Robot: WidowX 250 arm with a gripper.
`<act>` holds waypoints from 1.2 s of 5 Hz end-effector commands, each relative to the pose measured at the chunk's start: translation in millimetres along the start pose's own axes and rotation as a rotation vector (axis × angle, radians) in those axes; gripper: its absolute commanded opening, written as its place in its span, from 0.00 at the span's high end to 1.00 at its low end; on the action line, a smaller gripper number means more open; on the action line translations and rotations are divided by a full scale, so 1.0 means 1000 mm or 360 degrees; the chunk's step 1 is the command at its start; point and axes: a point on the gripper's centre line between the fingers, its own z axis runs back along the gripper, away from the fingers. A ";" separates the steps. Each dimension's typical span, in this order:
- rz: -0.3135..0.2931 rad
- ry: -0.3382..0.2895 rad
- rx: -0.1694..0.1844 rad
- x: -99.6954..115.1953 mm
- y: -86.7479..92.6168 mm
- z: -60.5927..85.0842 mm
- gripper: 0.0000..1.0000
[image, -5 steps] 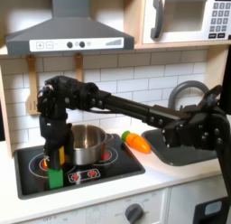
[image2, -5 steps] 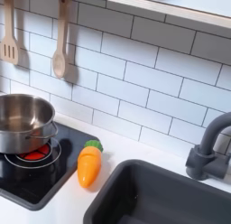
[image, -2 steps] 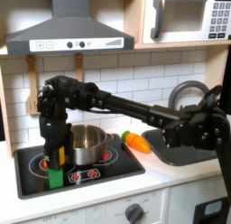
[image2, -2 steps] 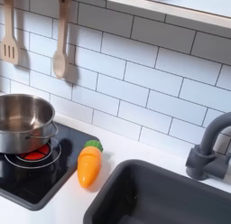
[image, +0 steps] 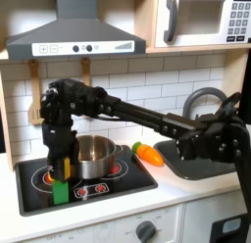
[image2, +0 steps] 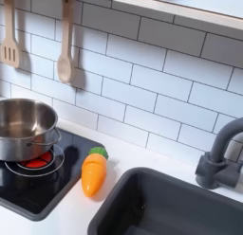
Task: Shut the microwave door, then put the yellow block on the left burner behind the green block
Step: 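Put the yellow block on the left burner behind the green block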
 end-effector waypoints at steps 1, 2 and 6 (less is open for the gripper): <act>0.0030 -0.0068 -0.0032 0.008 -0.004 0.019 0.00; 0.0020 -0.0090 -0.0038 0.007 -0.006 0.025 0.00; -0.0013 -0.0069 -0.0084 0.003 -0.019 0.024 0.00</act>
